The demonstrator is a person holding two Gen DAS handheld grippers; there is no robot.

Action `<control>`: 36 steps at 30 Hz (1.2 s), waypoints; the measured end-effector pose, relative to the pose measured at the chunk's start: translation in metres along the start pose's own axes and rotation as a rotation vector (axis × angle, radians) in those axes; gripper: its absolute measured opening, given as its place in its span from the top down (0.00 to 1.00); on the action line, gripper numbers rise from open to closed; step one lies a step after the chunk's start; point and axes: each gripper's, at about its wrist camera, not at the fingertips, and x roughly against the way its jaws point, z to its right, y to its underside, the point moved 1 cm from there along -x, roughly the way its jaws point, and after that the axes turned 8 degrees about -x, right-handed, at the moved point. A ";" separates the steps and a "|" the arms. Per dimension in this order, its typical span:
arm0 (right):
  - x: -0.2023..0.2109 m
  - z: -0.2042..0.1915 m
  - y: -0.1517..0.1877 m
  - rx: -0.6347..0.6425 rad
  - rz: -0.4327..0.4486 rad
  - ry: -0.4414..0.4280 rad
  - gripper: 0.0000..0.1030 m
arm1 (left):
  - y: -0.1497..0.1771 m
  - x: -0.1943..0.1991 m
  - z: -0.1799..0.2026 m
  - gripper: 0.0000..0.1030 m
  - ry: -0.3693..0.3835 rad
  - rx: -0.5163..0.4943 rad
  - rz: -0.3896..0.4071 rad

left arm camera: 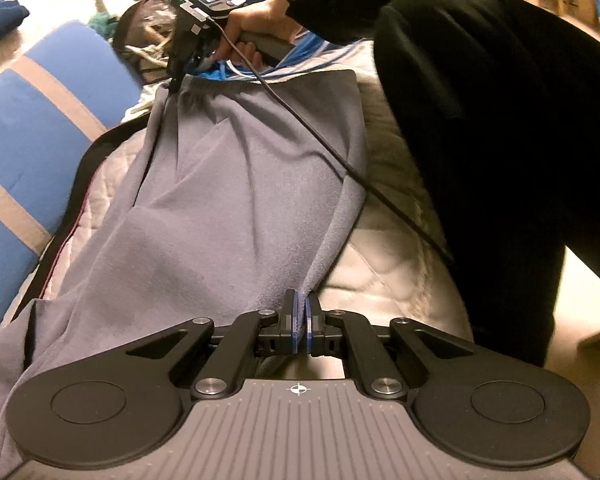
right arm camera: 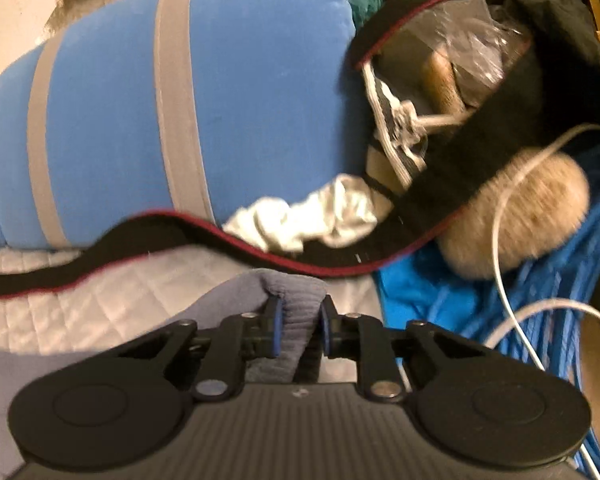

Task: Fold clothes

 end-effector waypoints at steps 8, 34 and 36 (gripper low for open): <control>0.034 -0.016 0.006 0.113 -0.064 0.073 0.35 | -0.003 0.000 0.005 0.96 -0.011 -0.014 -0.003; 0.317 -0.060 0.035 0.681 -0.254 -0.148 0.16 | -0.003 0.000 0.027 0.95 -0.092 -0.116 -0.010; 0.338 -0.066 0.025 0.677 -0.258 -0.199 0.15 | -0.003 -0.001 0.026 0.95 -0.088 -0.108 -0.011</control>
